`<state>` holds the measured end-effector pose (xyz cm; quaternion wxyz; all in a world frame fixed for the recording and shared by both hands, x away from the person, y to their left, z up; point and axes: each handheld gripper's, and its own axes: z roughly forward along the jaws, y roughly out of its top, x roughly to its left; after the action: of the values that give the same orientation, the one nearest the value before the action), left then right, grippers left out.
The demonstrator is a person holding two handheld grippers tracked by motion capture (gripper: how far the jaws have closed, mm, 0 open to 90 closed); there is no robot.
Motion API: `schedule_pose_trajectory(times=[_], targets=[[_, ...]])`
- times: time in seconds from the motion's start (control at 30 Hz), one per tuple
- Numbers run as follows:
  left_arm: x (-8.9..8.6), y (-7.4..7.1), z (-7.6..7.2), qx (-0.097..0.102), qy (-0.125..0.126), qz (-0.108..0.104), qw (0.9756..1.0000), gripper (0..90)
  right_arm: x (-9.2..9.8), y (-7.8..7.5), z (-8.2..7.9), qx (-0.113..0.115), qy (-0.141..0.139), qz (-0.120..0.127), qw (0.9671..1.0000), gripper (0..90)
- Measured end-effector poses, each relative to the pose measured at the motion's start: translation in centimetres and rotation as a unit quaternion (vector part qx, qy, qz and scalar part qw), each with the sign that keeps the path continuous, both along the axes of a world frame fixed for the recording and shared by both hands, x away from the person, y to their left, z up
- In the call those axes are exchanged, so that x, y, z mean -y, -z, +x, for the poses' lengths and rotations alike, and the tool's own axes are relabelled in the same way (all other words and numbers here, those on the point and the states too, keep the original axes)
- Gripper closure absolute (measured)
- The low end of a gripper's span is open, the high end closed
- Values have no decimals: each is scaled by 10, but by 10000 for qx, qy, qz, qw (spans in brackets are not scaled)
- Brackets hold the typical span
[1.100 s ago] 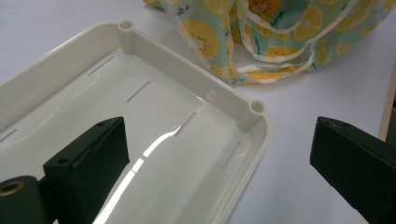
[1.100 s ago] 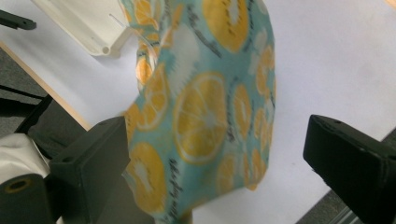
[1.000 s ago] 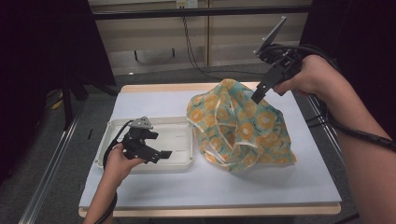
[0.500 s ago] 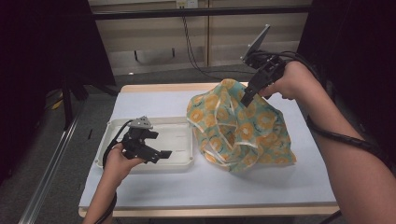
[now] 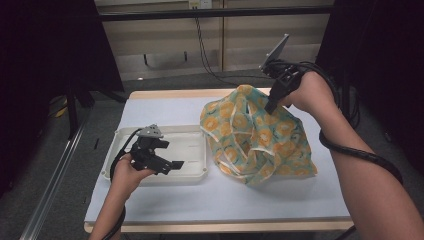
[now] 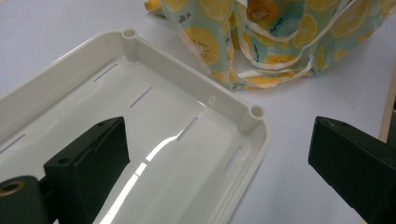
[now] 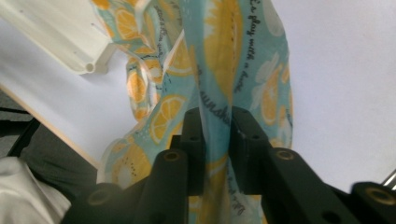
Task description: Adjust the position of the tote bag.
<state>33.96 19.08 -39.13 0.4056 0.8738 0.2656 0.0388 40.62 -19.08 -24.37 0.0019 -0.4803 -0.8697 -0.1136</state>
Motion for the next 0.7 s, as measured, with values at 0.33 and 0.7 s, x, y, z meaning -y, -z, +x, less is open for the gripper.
schedule_pose_trajectory(times=[0.33, 0.7], targets=[[0, 0, 0, -7, -11, 13, 10000, 50, 2, 10, 3, -57, 26, -110, 9999, 850], [0, 1, 0, -27, 1, 5, 10000, 49, 5, 9, 2, -72, -44, -158, 9998, 900]])
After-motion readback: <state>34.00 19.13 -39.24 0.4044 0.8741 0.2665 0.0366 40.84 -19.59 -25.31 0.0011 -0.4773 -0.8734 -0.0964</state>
